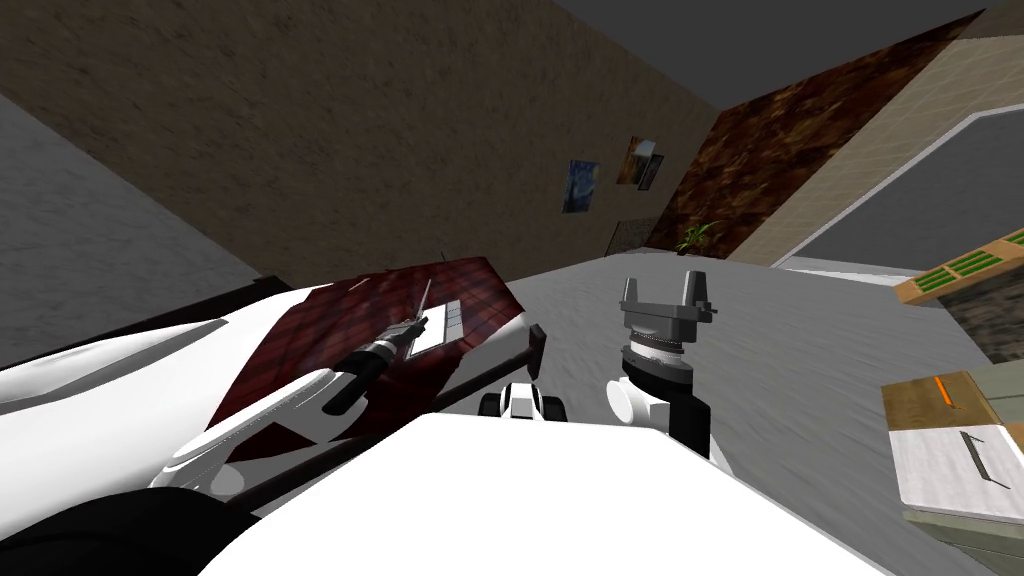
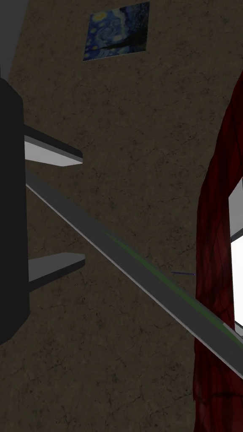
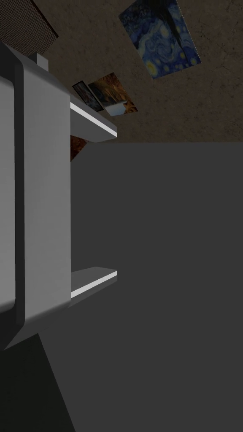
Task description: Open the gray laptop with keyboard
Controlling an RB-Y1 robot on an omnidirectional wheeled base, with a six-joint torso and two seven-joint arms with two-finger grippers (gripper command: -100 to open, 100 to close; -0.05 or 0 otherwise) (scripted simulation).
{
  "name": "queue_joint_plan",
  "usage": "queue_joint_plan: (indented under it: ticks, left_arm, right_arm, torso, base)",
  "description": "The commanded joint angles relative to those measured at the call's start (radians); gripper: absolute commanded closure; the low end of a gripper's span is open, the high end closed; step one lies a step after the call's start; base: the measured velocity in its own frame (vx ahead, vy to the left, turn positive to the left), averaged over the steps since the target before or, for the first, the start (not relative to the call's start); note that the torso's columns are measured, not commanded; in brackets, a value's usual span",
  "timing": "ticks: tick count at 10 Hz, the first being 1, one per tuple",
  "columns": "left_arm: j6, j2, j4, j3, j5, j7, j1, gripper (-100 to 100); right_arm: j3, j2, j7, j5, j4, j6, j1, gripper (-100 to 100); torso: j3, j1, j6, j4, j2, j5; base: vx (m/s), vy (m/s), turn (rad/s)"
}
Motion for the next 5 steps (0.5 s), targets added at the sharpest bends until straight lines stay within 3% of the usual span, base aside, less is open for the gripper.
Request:
queue_joint_plan:
  ticks: [1, 5]
  left_arm:
    - [0.0, 0.003, 0.071, -0.025, -0.046, -0.048, 0.003, 100]
    - [0.0, 0.006, 0.143, -0.049, -0.092, -0.096, 0.005, 100]
  right_arm:
    - [0.0, 0.0, 0.0, 0.0, 0.0, 0.0, 0.0, 0]
    - [0.0, 0.0, 0.0, 0.0, 0.0, 0.0, 0.0, 0]
  torso:
    - [0.0, 0.001, 0.0, -0.002, -0.001, 0.002]
    - [-0.002, -0.001, 0.0, -0.001, -0.003, 0.0]
  base:
    - [0.024, -0.132, -0.095]
    - [0.021, -0.094, -0.046]
